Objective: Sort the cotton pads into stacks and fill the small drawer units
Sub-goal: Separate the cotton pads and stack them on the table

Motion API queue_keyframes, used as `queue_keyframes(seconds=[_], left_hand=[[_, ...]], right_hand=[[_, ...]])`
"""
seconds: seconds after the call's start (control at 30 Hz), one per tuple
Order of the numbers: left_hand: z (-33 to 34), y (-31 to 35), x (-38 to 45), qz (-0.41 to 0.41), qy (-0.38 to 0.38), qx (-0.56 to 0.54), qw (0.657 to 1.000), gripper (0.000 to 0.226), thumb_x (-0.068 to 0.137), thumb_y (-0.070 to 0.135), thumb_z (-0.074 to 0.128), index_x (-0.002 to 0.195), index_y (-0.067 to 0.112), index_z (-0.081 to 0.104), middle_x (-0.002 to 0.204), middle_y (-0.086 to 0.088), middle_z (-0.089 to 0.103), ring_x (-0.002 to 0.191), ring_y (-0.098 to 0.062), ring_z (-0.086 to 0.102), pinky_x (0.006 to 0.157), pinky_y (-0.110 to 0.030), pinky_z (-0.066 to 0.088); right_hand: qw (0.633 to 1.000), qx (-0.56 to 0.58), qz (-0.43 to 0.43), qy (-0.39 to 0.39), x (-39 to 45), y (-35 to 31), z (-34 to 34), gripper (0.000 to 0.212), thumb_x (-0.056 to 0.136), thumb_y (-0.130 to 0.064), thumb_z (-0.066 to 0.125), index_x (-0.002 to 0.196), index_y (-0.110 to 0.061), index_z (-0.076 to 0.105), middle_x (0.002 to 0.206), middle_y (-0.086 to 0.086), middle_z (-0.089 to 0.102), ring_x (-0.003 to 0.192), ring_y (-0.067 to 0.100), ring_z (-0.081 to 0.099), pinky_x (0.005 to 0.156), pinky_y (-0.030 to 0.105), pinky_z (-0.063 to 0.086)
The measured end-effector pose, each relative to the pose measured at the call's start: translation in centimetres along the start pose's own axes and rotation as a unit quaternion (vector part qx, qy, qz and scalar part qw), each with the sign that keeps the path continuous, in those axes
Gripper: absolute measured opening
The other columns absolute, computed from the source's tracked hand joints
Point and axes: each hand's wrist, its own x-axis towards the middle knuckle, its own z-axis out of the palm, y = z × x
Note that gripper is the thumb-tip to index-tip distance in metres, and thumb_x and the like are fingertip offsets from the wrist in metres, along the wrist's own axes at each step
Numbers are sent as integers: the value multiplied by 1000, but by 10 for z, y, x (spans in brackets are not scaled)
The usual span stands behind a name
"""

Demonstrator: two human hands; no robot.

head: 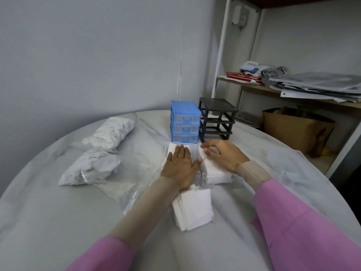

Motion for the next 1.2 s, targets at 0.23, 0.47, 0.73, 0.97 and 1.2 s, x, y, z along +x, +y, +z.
queue_keyframes(seconds=[0.23,0.47,0.73,0.97,1.2], left_hand=[[-1,1,-1,3,7,10,1000,58,102,37,14,148,4,0,158,-10,-4,145,-19,-6,116,-33,-3],[-1,0,-2,5,-9,30,999,58,102,35,13,148,4,-3,157,-11,-7,145,-20,-8,116,-33,-4],[-4,2,-4,24,37,31,999,55,103,31,17,148,4,1,158,-9,-1,145,-18,-4,116,-33,-2],[-1,2,-4,31,43,33,998,53,103,28,19,148,5,6,158,-8,4,145,-17,-1,116,-33,-1],[-7,5,-8,68,49,-13,996,53,102,25,28,149,10,10,158,-6,5,145,-15,0,116,-32,-1]], right_hand=[[991,-79,4,-104,-15,-14,16,49,103,-31,22,145,-6,24,156,7,19,143,18,19,112,28,16],[980,-58,33,-185,-14,-10,19,54,103,-36,12,149,-12,-2,158,0,-6,144,7,-5,112,20,-4],[994,4,32,-103,-14,-8,11,54,102,-37,18,150,-12,10,158,-1,7,144,8,5,113,20,2],[995,-16,15,-94,-18,-3,14,50,103,-32,20,149,-14,15,158,0,11,144,10,10,111,19,8],[999,-23,33,1,-28,11,-12,46,102,-24,33,147,-18,25,155,0,24,141,17,23,111,27,18]])
